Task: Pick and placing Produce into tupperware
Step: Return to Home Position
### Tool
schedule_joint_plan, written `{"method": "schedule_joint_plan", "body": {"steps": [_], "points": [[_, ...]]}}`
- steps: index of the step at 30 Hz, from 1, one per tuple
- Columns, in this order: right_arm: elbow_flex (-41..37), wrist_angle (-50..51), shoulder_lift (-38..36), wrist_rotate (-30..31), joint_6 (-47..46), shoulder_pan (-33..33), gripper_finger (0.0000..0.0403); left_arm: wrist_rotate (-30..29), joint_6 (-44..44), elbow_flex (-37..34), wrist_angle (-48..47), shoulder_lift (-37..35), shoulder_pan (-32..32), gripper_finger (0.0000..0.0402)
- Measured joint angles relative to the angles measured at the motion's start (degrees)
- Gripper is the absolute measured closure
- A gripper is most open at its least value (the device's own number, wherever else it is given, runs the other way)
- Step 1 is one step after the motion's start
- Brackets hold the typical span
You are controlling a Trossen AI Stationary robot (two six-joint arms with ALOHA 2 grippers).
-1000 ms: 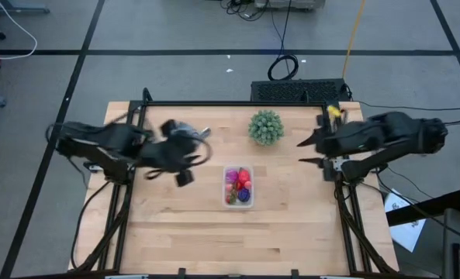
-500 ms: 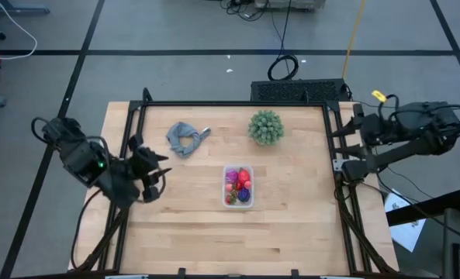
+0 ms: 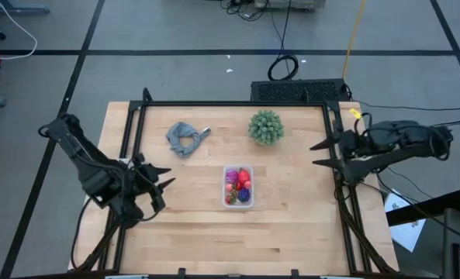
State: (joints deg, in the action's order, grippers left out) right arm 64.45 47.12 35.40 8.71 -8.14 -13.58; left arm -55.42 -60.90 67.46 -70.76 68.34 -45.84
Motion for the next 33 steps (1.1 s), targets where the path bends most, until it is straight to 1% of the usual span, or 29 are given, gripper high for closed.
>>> {"method": "schedule_joint_plan", "body": {"steps": [4, 8, 11, 17, 19, 22, 25, 28, 30, 33], "points": [[-5.55, -5.86, -2.22, 0.04, 2.03, 0.61, 0.0209, -1.48, 3.36, -8.74, 10.14, -3.07, 1.31, 0.0249], [-7.63, -8.33, -4.87, 0.59, 4.85, 3.50, 0.0209, -2.33, 8.50, -16.16, 19.30, -7.65, 4.61, 0.0249], [-7.83, -9.38, -7.32, 4.25, 7.35, 6.69, 0.0209, -2.09, 14.51, -20.04, 25.21, -12.24, 7.64, 0.0249], [-7.87, -9.19, -11.17, 4.94, 9.79, 11.76, 0.0209, 2.04, 28.63, -25.39, 37.63, -21.06, 14.02, 0.0249], [-8.76, -9.43, -11.62, 4.84, 9.72, 12.54, 0.0209, 4.66, 33.00, -27.32, 42.28, -23.18, 16.18, 0.0249], [-12.32, -9.58, -11.59, 3.76, 8.41, 12.88, 0.0209, 9.82, 38.09, -29.99, 49.67, -24.22, 19.05, 0.0249], [-17.66, -15.25, -11.59, 0.38, 7.71, 12.90, 0.0209, 13.70, 40.51, -32.67, 54.80, -23.79, 21.33, 0.0249], [-22.00, -20.54, -11.59, -2.87, 7.72, 12.90, 0.0209, 14.62, 40.94, -34.97, 58.59, -22.86, 23.11, 0.0249], [-24.05, -22.82, -11.62, -3.01, 7.72, 12.94, 0.0209, 14.95, 41.17, -36.34, 59.94, -22.85, 23.80, 0.0249], [-25.56, -22.73, -11.91, -3.01, 7.35, 14.20, 0.0209, 15.10, 42.38, -38.74, 62.86, -23.30, 24.56, 0.0249]]}}
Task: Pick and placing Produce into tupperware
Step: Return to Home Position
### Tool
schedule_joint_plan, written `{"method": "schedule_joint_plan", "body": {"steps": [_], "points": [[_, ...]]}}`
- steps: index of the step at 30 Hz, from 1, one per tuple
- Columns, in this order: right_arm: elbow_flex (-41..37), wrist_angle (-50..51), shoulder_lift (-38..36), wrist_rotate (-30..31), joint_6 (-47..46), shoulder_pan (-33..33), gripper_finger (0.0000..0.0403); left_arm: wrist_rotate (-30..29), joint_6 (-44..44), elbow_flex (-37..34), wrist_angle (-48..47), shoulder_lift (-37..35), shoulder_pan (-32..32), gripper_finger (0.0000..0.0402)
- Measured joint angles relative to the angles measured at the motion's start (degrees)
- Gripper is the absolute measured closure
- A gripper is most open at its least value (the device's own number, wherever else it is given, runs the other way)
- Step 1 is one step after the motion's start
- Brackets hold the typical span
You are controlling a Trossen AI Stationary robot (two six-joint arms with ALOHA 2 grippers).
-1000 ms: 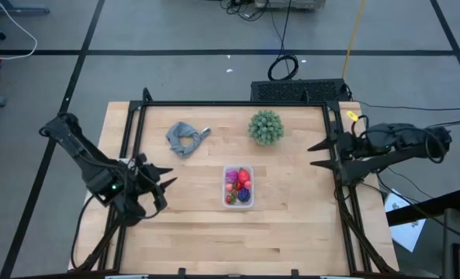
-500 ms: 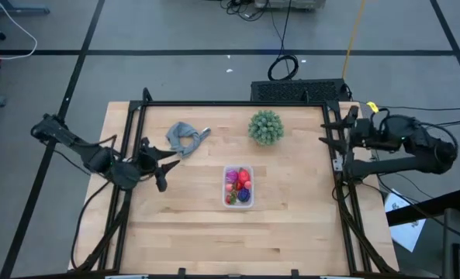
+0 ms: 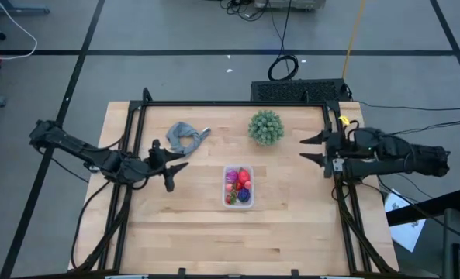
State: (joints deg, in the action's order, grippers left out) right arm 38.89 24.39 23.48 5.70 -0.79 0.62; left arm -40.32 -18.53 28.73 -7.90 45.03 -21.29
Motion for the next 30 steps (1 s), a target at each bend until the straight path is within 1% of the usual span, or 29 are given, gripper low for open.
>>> {"method": "schedule_joint_plan", "body": {"steps": [4, 7, 9, 13, 16, 18, 20, 23, 27, 28, 30], "points": [[-0.39, 1.24, -1.94, 0.03, 0.01, 3.87, 0.0209, 0.00, 0.44, -3.07, 2.53, -2.78, 0.97, 0.0249], [-0.39, 3.37, -5.36, 0.02, -0.24, 6.61, 0.0209, 0.00, 0.02, -6.21, 3.01, -6.24, 1.44, 0.0249], [-0.39, 5.41, -8.46, -0.18, -1.25, 7.66, 0.0209, -0.04, 0.24, -8.65, 5.27, -9.56, 1.41, 0.0249], [-1.27, 4.82, -14.74, -6.45, -3.52, 8.22, 0.0209, 0.06, 3.29, -13.72, 10.93, -16.66, 1.41, 0.0249], [-3.39, 3.38, -17.59, -9.63, -5.00, 8.20, 0.0209, 2.92, 5.09, -15.97, 13.75, -19.94, 1.46, 0.0249], [-5.48, 2.86, -18.43, -11.58, -5.47, 8.20, 0.0209, 6.08, 5.38, -17.29, 14.48, -20.37, 1.45, 0.0249], [-8.05, 1.31, -18.39, -13.05, -5.82, 8.18, 0.0209, 8.03, 4.52, -18.84, 14.44, -20.29, 1.45, 0.0249], [-12.62, -3.43, -17.93, -15.81, -6.08, 8.18, 0.0209, 10.60, 4.54, -22.03, 20.44, -19.82, 1.45, 0.0249], [-17.55, -9.87, -17.28, -21.03, -6.28, 8.40, 0.0209, 16.07, 9.16, -26.87, 31.27, -19.82, 2.52, 0.0250], [-18.09, -10.35, -17.22, -21.61, -6.45, 8.46, 0.0209, 16.89, 10.09, -27.75, 32.96, -19.82, 3.24, 0.0249], [-18.40, -10.43, -17.20, -22.30, -6.56, 8.83, 0.0209, 17.90, 10.56, -28.14, 33.13, -19.79, 5.24, 0.0249]]}}
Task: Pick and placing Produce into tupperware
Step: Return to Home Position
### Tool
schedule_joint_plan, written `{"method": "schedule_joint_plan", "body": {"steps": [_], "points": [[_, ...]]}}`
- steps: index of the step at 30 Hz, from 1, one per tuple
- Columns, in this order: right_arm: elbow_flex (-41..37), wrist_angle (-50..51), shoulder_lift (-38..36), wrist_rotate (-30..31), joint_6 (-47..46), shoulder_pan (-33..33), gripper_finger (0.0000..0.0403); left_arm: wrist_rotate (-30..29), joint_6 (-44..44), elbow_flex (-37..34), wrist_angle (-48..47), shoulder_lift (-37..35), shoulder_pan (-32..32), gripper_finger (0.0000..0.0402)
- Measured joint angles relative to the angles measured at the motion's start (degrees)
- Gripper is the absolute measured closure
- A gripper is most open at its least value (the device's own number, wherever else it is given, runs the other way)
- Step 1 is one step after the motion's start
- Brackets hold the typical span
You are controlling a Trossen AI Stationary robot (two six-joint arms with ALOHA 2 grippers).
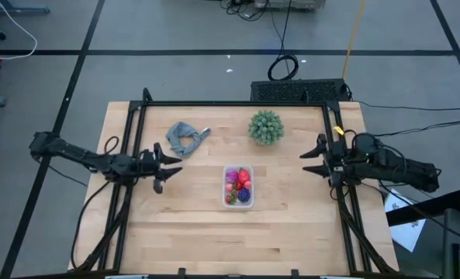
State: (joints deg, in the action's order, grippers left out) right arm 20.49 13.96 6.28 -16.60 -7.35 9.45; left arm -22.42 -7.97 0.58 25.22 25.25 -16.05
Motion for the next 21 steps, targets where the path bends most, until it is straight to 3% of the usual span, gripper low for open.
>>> {"method": "schedule_joint_plan", "body": {"steps": [4, 10, 14, 19, 21], "points": [[0.43, -0.18, 0.01, -0.11, 0.73, 1.32, 0.0209, 3.19, 0.09, 0.06, -1.71, 0.31, 6.05, 0.0249], [1.46, 0.09, -0.01, -0.15, 2.92, 4.80, 0.0209, 15.56, 1.06, 0.06, -3.02, 0.27, 18.46, 0.0249], [1.51, 1.62, -0.02, -0.39, 3.43, 6.85, 0.0209, 23.98, -2.82, 0.06, -4.41, 0.31, 25.77, 0.0249], [1.51, -2.55, 0.00, -6.74, 2.73, 7.76, 0.0209, 34.24, -6.76, 0.13, -1.63, 0.12, 27.70, 0.0249], [1.53, -4.44, -0.02, -7.98, 2.58, 7.74, 0.0209, 35.10, -6.74, 0.15, -1.23, 0.10, 26.17, 0.0249]]}}
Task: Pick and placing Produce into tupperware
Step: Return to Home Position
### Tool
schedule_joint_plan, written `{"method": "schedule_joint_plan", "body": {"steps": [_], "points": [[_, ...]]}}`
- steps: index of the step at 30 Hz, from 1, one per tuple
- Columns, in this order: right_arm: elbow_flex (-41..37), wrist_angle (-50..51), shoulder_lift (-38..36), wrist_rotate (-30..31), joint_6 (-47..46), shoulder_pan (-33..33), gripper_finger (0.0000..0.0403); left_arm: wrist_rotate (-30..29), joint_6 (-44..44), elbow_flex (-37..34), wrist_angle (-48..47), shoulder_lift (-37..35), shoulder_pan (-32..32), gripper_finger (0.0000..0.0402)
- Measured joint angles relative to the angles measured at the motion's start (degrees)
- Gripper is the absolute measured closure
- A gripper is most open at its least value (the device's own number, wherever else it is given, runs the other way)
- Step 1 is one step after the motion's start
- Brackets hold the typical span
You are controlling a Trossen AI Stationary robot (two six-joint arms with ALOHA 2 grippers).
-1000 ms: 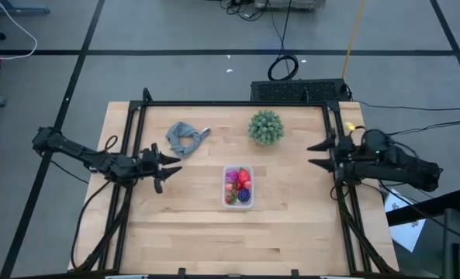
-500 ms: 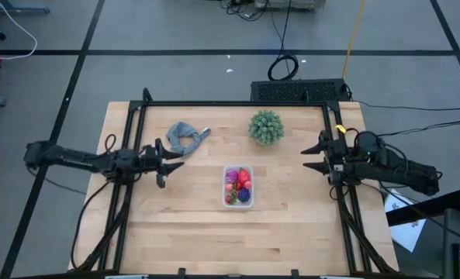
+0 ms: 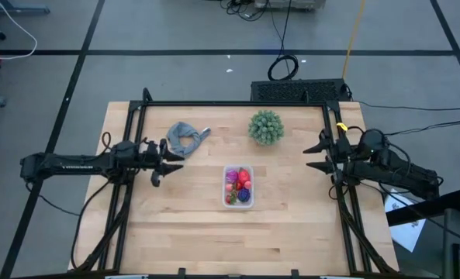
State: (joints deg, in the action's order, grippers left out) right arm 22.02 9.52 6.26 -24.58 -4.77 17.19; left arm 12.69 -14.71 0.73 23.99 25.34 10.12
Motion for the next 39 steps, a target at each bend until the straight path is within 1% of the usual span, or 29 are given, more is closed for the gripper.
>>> {"method": "schedule_joint_plan", "body": {"steps": [1, 3, 8, 10, 12, 18, 22, 25, 28, 30, 33, 39], "points": [[0.00, -0.17, 0.00, -0.03, -0.10, 0.00, 0.0209, -0.24, 0.23, 0.00, -0.28, 0.04, -1.10, 0.0249], [0.00, 0.36, 0.06, 0.43, -0.48, 0.00, 0.0209, -3.41, 1.56, 0.00, -2.02, 0.12, -3.90, 0.0249], [0.00, 1.77, 0.99, 1.16, -0.56, 0.00, 0.0209, -19.16, 4.33, 0.00, -4.88, 0.15, -11.59, 0.0249], [0.00, 2.74, 1.15, 3.54, -0.38, 0.02, 0.0209, -23.43, 5.00, 0.00, -4.62, 0.15, -13.86, 0.0249], [-0.02, 3.39, 1.22, 5.09, 0.56, 0.04, 0.0209, -25.65, 6.09, 0.00, -3.91, 0.03, -15.60, 0.0249], [-0.02, 1.56, 0.65, 5.03, 2.35, 0.04, 0.0209, -30.21, 8.33, -0.01, -1.53, -0.02, -17.76, 0.0249], [-0.02, 1.40, -0.48, 4.87, 2.31, 0.04, 0.0209, -30.73, 9.98, -0.02, 1.28, -0.29, -17.76, 0.0249], [-0.02, 1.02, -2.10, 4.80, 2.15, 0.04, 0.0209, -30.80, 10.57, -0.02, 0.94, -1.49, -17.76, 0.0249], [-0.02, 2.51, -4.48, 4.76, 1.96, 0.04, 0.0209, -30.81, 9.17, 0.00, -2.59, -2.66, -17.72, 0.0249], [-0.02, 4.70, -5.96, 4.72, 1.37, 0.04, 0.0209, -31.09, 5.56, -0.02, -7.71, -2.95, -17.72, 0.0249], [-0.13, 6.93, -6.09, 4.16, 0.74, 0.02, 0.0209, -31.27, 0.51, -0.11, -13.66, -2.93, -17.72, 0.0249], [-4.22, 3.24, -5.87, 3.34, 0.76, 0.02, 0.0209, -35.22, 1.08, -0.11, -15.01, -2.95, -16.77, 0.0249]]}}
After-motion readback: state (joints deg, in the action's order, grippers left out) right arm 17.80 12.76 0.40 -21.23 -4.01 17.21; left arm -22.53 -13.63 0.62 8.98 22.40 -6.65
